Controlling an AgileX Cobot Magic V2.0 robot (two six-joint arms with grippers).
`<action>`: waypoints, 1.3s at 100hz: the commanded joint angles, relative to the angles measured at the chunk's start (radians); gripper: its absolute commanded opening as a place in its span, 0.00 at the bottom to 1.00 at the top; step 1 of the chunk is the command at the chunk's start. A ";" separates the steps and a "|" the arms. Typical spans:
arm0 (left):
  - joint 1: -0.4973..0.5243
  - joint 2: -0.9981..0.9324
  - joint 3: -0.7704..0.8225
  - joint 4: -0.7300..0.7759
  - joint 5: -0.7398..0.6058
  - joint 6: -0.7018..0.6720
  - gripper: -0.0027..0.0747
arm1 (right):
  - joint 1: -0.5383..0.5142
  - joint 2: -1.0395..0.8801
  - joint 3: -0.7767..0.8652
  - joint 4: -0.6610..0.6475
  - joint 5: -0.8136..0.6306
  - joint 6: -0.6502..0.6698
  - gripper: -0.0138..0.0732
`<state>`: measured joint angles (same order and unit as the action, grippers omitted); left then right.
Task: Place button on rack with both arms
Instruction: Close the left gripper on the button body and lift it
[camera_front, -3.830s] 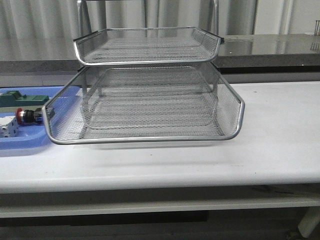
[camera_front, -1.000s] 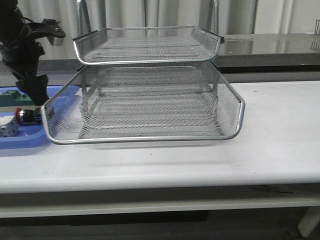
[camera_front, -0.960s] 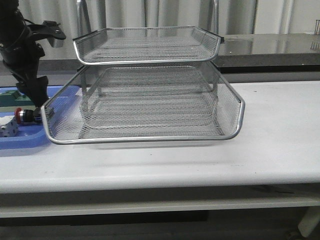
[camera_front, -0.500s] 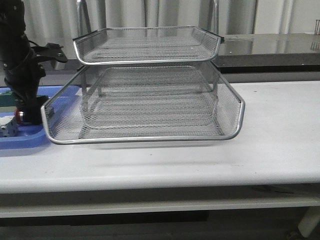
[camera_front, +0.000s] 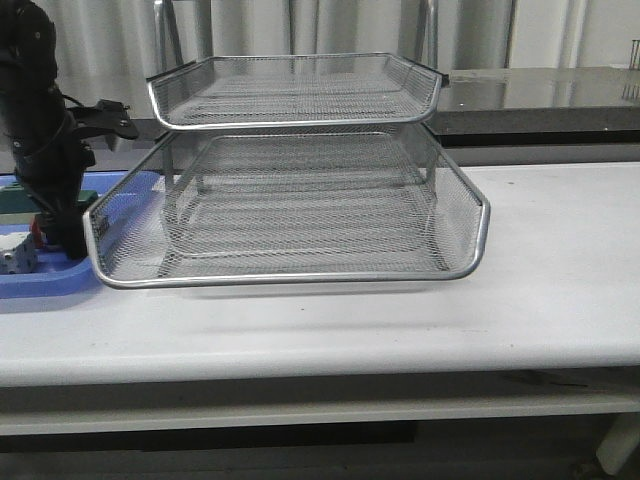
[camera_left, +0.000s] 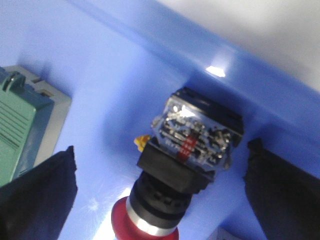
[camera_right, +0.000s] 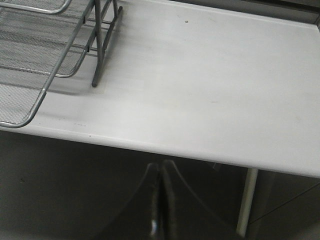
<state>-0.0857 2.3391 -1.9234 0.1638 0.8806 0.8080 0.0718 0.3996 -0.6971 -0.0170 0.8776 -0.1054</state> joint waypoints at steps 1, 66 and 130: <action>-0.005 -0.046 -0.023 0.008 -0.033 -0.019 0.76 | 0.001 0.006 -0.034 0.002 -0.069 0.002 0.08; -0.003 -0.050 -0.257 0.033 0.244 -0.196 0.01 | 0.001 0.006 -0.034 0.002 -0.069 0.002 0.08; -0.007 -0.292 -0.544 -0.116 0.389 -0.399 0.01 | 0.001 0.006 -0.034 0.002 -0.069 0.002 0.08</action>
<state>-0.0857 2.1648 -2.4320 0.1129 1.2619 0.4238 0.0718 0.3996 -0.6971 -0.0170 0.8776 -0.1054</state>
